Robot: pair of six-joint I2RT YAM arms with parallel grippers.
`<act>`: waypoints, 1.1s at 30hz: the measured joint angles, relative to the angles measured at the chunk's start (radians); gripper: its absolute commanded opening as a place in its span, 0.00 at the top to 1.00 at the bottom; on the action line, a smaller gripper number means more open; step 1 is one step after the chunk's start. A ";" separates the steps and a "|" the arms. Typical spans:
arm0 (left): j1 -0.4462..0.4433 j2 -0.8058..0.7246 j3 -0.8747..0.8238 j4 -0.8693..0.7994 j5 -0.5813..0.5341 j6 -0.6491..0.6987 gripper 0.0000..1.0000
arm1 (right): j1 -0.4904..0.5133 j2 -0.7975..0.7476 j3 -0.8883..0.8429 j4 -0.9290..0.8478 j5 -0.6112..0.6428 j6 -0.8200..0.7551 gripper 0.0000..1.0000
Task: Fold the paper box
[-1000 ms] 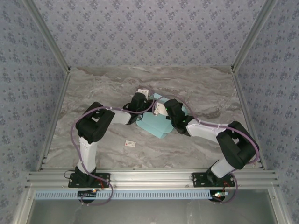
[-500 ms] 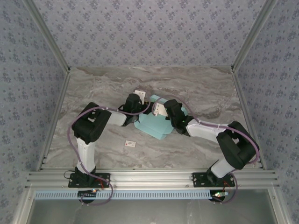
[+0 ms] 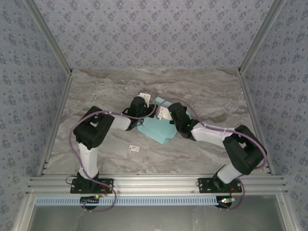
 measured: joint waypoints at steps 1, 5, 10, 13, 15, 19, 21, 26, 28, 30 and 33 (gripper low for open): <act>-0.006 0.000 0.009 -0.013 -0.021 -0.004 0.78 | 0.001 0.000 0.001 -0.002 0.000 0.005 1.00; -0.035 0.000 0.040 -0.068 -0.103 -0.021 0.82 | 0.003 0.000 0.010 -0.009 0.008 0.021 1.00; -0.071 0.000 0.059 -0.124 -0.202 -0.056 0.85 | 0.009 0.000 0.011 -0.025 0.012 0.055 1.00; -0.084 0.000 0.072 -0.159 -0.241 -0.081 0.88 | 0.017 0.000 0.011 -0.035 0.016 0.071 1.00; -0.089 0.000 0.081 -0.176 -0.262 -0.097 0.90 | 0.020 0.000 0.011 -0.035 0.017 0.084 1.00; -0.095 0.000 0.085 -0.194 -0.288 -0.147 0.94 | 0.027 0.000 0.011 -0.033 0.019 0.099 1.00; -0.095 -0.001 0.085 -0.196 -0.293 -0.176 0.95 | 0.032 0.000 0.011 -0.029 0.019 0.107 1.00; -0.095 -0.002 0.086 -0.204 -0.310 -0.234 0.97 | 0.043 0.000 0.011 -0.017 0.018 0.116 1.00; -0.095 -0.002 0.093 -0.216 -0.315 -0.248 0.97 | 0.046 0.000 0.011 -0.013 0.018 0.117 1.00; -0.095 -0.002 0.109 -0.242 -0.316 -0.255 0.97 | 0.048 0.000 0.011 -0.011 0.019 0.121 1.00; -0.096 -0.002 0.122 -0.264 -0.327 -0.256 0.97 | 0.048 0.000 0.011 -0.006 0.018 0.124 1.00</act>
